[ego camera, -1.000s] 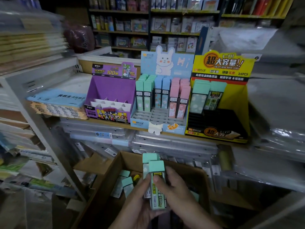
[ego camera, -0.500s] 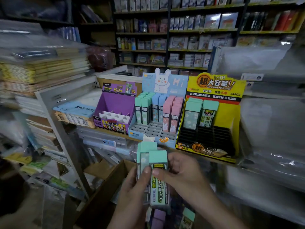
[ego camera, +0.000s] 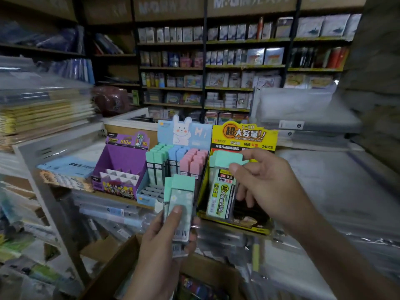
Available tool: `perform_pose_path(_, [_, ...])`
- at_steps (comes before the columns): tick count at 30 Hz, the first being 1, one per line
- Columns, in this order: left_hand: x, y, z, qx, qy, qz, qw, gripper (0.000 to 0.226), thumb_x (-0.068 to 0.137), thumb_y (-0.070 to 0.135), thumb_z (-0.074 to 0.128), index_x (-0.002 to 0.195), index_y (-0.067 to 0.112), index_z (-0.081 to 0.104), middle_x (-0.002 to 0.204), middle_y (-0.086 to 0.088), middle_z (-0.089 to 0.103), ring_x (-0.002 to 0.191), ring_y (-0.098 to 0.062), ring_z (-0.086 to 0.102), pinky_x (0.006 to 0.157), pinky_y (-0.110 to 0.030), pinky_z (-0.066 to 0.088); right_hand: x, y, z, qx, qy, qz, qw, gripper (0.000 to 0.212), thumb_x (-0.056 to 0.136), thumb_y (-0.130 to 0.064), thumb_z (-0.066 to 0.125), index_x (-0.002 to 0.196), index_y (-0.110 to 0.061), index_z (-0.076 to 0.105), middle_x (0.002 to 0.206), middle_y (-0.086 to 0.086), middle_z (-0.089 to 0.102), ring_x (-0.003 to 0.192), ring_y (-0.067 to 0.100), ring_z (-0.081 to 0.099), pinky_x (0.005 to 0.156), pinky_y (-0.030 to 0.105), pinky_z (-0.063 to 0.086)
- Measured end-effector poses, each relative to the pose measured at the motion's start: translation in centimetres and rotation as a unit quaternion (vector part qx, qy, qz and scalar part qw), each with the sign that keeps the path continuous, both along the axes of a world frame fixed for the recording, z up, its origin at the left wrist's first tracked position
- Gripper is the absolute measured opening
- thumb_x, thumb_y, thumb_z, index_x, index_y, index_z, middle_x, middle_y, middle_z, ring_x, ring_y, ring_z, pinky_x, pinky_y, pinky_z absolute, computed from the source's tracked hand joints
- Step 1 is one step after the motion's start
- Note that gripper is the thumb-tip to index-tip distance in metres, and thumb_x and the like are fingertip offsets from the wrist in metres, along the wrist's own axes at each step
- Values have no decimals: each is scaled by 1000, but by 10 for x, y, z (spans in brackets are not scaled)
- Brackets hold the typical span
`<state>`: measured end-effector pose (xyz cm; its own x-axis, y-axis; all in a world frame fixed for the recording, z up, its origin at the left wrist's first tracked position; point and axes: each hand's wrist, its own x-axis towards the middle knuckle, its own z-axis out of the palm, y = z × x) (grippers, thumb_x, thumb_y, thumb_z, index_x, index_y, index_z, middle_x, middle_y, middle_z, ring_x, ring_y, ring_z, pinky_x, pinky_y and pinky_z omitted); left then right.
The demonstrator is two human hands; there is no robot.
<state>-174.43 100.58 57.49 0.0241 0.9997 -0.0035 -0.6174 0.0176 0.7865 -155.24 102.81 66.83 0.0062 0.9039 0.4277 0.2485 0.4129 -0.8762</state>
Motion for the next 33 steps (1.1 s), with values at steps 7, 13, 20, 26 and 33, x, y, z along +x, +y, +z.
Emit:
perform_pose_path(7, [14, 18, 9, -9, 5, -25, 1000, 55, 75, 35, 73, 122, 8, 68, 90, -24, 69, 56, -23, 54, 43, -29, 40, 40, 37, 30, 2, -57, -68, 996, 14, 98, -17, 63, 108, -8, 63, 64, 2, 69, 55, 12, 63, 51, 24, 49])
perform_pose_path(13, [22, 29, 16, 8, 3, -41, 999, 42, 81, 46, 67, 106, 14, 78, 86, -25, 69, 52, -20, 54, 42, -28, 39, 53, 65, 19, 2, -108, -119, 987, 11, 98, -15, 61, 99, -4, 62, 73, 11, 63, 53, 13, 66, 50, 26, 51])
perform_pose_path(20, [23, 41, 15, 3, -12, -48, 999, 49, 92, 49, 56, 114, 9, 73, 83, -27, 66, 50, -24, 53, 39, -26, 40, 56, 72, -12, 34, -94, -119, 988, 17, 95, -9, 62, 101, -25, 61, 78, 13, 62, 61, 18, 69, 52, 26, 55])
perform_pose_path(26, [24, 46, 10, 2, -22, -64, 998, 53, 90, 51, 54, 114, 7, 73, 80, -26, 65, 48, -23, 52, 38, -25, 40, 58, 73, -19, 68, -103, -128, 984, 27, 94, -9, 63, 96, -36, 61, 75, 10, 61, 64, 20, 69, 57, 25, 57])
perform_pose_path(33, [28, 49, 7, 8, -21, -68, 997, 50, 91, 45, 54, 121, 8, 68, 81, -24, 65, 50, -24, 53, 38, -27, 40, 60, 70, -22, 71, -127, -125, 981, 24, 94, -13, 64, 95, -37, 61, 78, 16, 61, 68, 23, 69, 65, 44, 61])
